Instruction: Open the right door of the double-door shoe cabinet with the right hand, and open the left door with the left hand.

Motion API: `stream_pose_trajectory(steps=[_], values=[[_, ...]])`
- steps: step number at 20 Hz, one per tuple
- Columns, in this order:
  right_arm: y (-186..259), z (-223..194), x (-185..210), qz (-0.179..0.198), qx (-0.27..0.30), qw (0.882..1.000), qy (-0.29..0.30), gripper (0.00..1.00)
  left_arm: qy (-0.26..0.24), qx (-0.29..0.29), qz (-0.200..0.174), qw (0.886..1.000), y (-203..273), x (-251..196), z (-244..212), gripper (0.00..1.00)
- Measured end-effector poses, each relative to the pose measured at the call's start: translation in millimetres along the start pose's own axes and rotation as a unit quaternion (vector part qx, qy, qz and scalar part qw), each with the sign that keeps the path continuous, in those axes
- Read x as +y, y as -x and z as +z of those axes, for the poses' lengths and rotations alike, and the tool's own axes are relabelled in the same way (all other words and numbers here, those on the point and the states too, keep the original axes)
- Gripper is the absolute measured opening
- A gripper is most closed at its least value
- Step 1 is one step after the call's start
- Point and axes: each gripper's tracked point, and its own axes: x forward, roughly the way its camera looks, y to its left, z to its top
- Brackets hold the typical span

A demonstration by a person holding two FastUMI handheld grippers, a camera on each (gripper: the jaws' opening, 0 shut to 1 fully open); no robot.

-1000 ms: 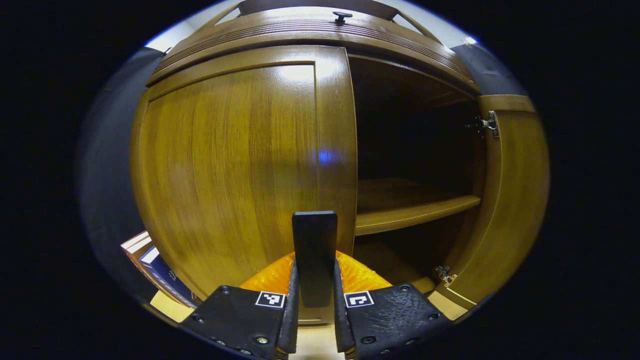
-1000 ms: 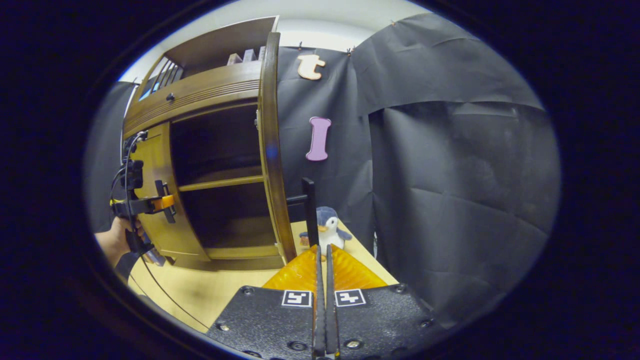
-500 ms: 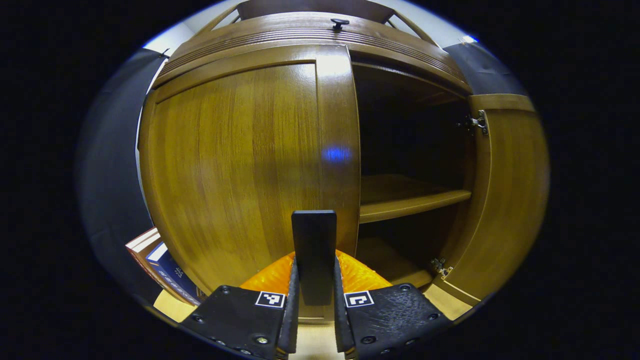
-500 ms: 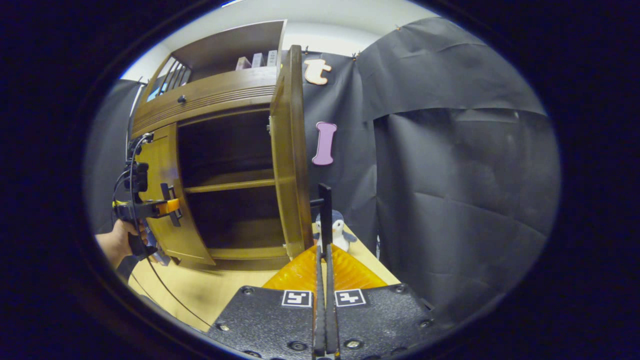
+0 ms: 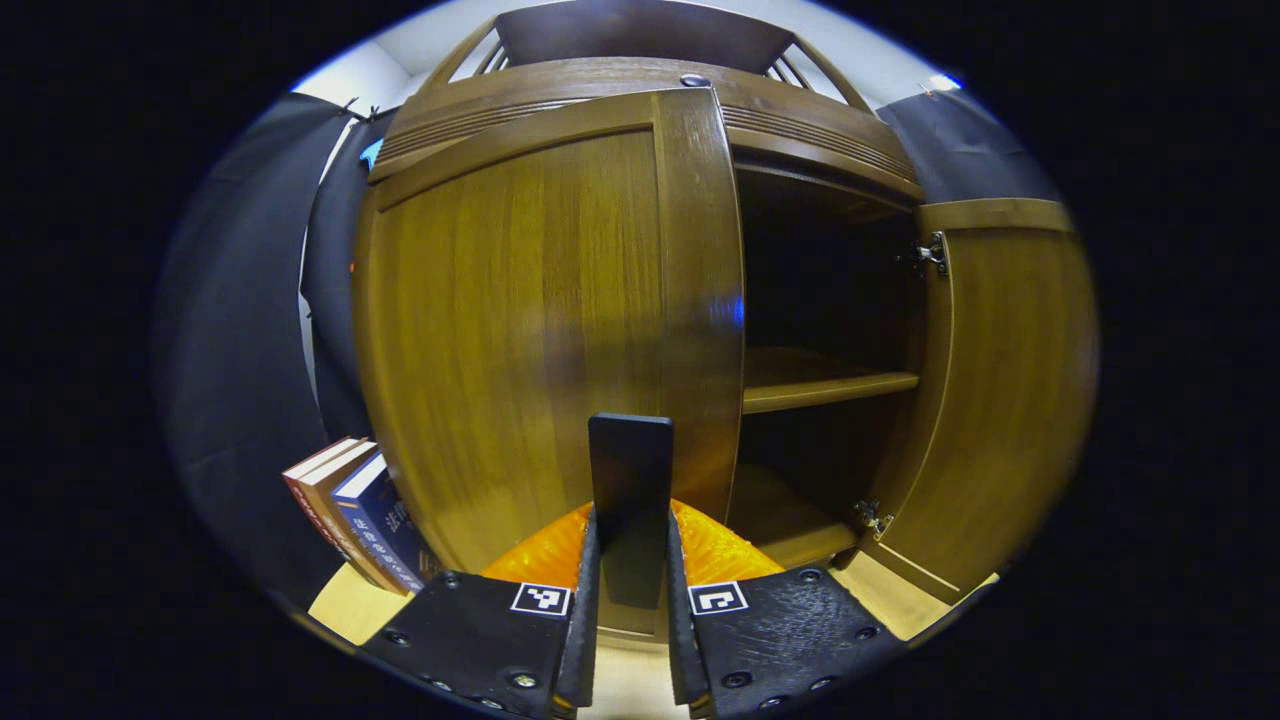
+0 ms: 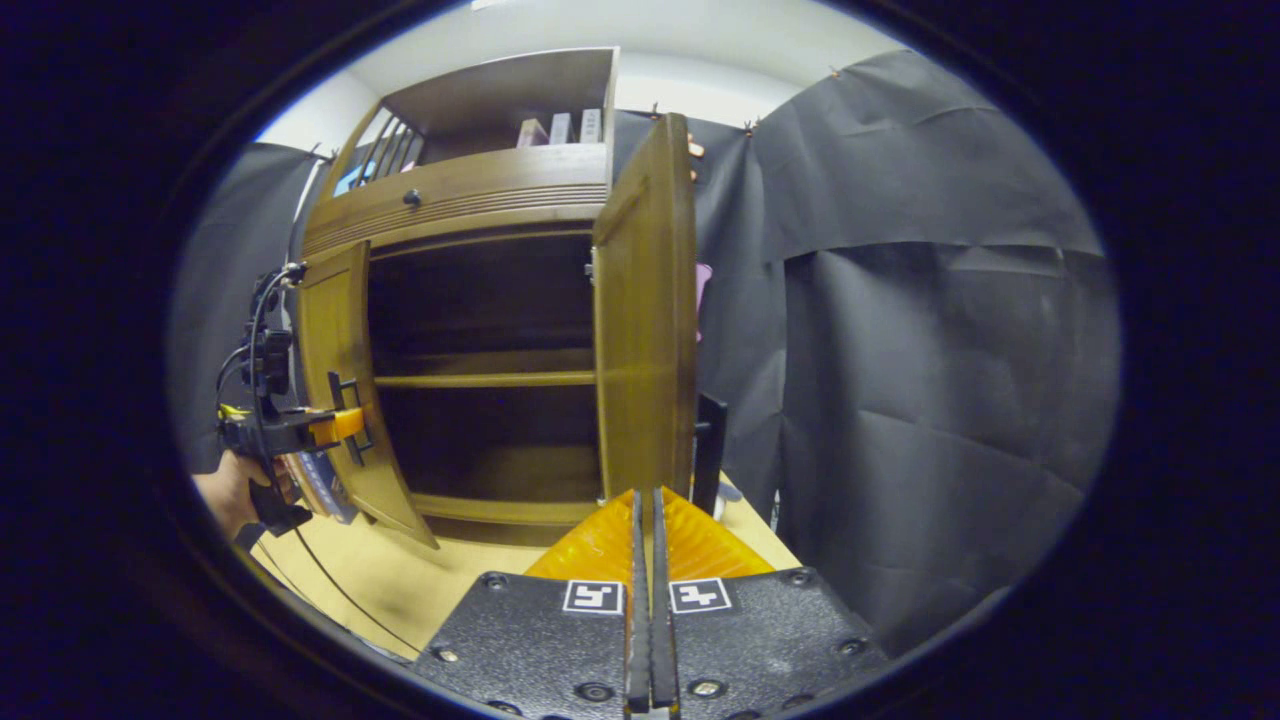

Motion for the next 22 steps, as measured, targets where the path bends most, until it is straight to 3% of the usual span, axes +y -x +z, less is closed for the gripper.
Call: stream_pose_trajectory(steps=[6,8,9,10,14,17,19,22], values=[[-9.0,2.9,23.7,0.039,-0.006,0.999,0.013,0.08,-0.005,0.002,0.019,1.000,38.1,23.3,-8.3,0.29],[-10.9,2.7,31.5,0.052,-0.003,0.998,0.017,0.14,-0.004,0.006,0.028,1.000,52.7,32.3,-11.3,0.28],[-11.0,1.9,34.3,0.059,-0.002,0.998,0.018,0.23,-0.005,0.007,0.034,0.999,60.3,38.7,-13.4,0.27],[-12.6,1.9,37.4,0.065,-0.001,0.998,0.020,0.23,-0.002,0.008,0.041,0.999,66.3,44.2,-15.0,0.27],[-16.8,1.9,51.5,0.087,0.001,0.996,0.030,0.37,0.008,0.008,0.070,0.997,88.9,69.3,-20.1,0.27],[-21.3,3.7,61.1,0.097,0.000,0.995,0.033,0.53,0.005,0.007,0.096,0.995,102.7,90.5,-23.9,0.27],[-23.9,2.6,66.7,0.101,0.002,0.994,0.034,0.58,0.010,0.006,0.114,0.993,112.2,105.8,-26.6,0.27],[-28.0,1.7,74.9,0.106,0.004,0.994,0.035,0.59,0.021,0.007,0.132,0.991,125.1,127.9,-29.7,0.27]])
